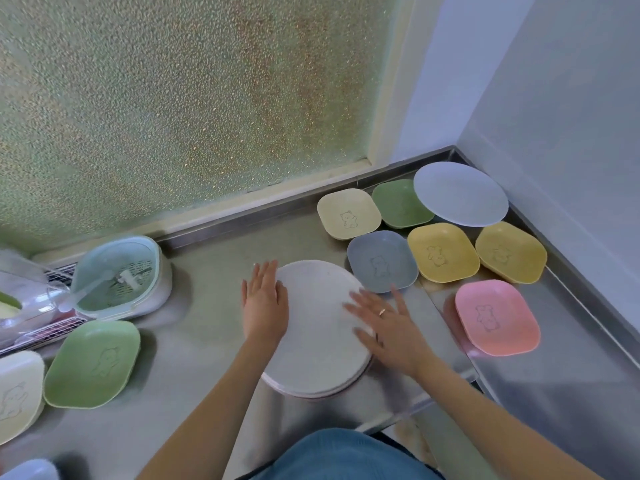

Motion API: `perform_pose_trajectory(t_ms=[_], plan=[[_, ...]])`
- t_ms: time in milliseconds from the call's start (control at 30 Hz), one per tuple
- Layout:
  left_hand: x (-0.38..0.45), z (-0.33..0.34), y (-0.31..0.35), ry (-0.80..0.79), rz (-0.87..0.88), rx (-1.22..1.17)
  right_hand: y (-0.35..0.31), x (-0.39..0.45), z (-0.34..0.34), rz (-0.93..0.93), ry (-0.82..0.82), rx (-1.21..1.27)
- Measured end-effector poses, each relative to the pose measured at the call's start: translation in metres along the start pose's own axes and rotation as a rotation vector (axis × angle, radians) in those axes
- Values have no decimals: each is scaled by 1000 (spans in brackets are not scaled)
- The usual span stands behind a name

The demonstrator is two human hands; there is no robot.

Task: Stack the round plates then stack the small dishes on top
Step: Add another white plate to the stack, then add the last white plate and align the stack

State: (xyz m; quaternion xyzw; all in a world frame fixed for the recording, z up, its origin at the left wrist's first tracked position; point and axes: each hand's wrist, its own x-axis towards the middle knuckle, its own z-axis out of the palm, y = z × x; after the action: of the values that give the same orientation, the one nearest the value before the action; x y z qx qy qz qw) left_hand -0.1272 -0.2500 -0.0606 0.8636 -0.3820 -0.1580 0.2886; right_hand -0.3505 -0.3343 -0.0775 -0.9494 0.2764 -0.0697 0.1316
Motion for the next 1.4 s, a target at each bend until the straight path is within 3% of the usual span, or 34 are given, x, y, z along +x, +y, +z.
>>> perform_pose_trajectory(t_ms=[167, 300, 400, 533, 767, 967, 1100, 1200, 1400], plan=[[45, 24, 45, -109, 91, 93, 90, 60, -32, 417, 256, -61], [65, 45, 68, -209, 67, 182, 165, 94, -47, 661, 153, -146], [68, 53, 74, -258, 14, 207, 199, 105, -43, 703, 22, -95], [65, 59, 68, -249, 47, 257, 213, 111, -40, 718, 79, -44], [65, 58, 69, -209, 38, 192, 202, 108, -55, 584, 196, -191], [56, 41, 68, -118, 13, 61, 164, 103, -82, 441, 367, -149], [45, 14, 64, 23, 7, -42, 95, 89, -74, 196, 535, -152], [38, -11, 54, 125, -91, -185, 40, 77, -63, -2, 666, -202], [15, -48, 15, 298, -253, -375, -23, 30, -23, -309, 635, -182]])
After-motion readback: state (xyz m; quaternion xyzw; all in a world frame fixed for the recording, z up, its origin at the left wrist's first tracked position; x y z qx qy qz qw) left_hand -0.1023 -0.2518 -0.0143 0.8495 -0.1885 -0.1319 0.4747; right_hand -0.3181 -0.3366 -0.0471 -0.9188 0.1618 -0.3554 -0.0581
